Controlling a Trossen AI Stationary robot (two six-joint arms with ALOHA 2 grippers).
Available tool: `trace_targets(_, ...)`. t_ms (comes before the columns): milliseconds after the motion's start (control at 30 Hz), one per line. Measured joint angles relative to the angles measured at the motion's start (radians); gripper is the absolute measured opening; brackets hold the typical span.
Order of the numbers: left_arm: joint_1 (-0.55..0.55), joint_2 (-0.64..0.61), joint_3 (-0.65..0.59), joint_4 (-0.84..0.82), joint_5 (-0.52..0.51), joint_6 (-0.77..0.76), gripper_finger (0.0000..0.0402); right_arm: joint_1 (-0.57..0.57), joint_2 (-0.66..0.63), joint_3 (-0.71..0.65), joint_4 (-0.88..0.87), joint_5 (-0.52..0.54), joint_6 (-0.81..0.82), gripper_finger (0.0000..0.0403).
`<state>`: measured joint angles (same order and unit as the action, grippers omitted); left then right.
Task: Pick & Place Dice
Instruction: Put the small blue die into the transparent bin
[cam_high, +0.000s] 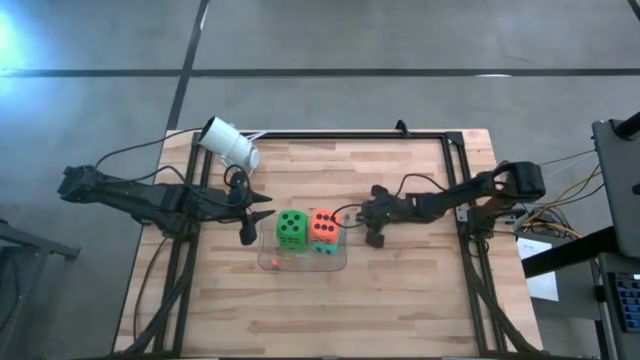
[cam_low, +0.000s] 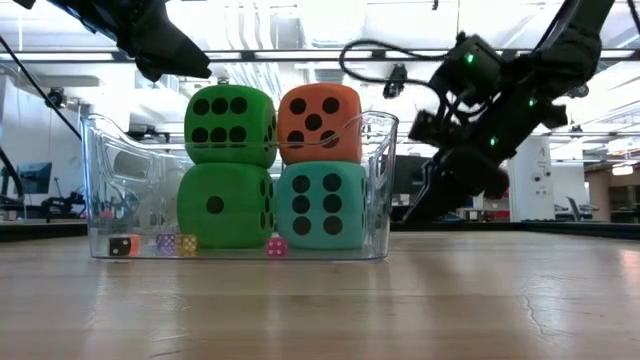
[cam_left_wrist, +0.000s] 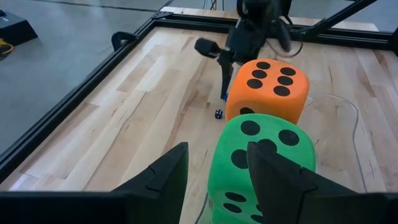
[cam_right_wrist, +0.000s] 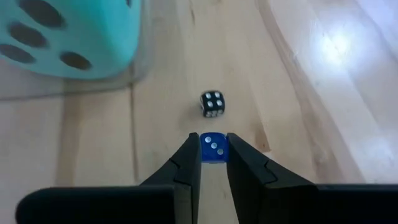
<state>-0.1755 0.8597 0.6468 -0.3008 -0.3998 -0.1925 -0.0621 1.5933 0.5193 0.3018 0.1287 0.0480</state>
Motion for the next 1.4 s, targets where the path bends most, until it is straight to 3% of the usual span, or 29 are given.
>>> trace_targets(400, 0.000, 0.000, 0.000, 0.000, 0.000, 0.000, 0.0171, 0.085, -0.265, 0.076, -0.248, 0.050, 0.000, 0.0052)
trace_targets(633, 0.000, 0.000, 0.000, -0.002, 0.000, 0.000, 0.0171, 0.173, -0.344, 0.113, -0.237, 0.057, -0.028, 0.0052)
trace_targets(933, 0.000, 0.000, 0.000, -0.006, 0.000, 0.000, 0.0171, 0.280, -0.271, 0.185, -0.179, 0.035, -0.060, 0.0052)
trace_targets(1167, 0.000, 0.000, 0.000, -0.007, 0.000, 0.000, 0.0171, 0.296, -0.131, 0.274, -0.139, -0.103, -0.104, 0.0052)
trace_targets(1400, 0.000, 0.000, 0.000, -0.010, 0.000, 0.000, 0.0171, 0.305, -0.025, 0.350, -0.141, -0.111, -0.132, 0.0052)
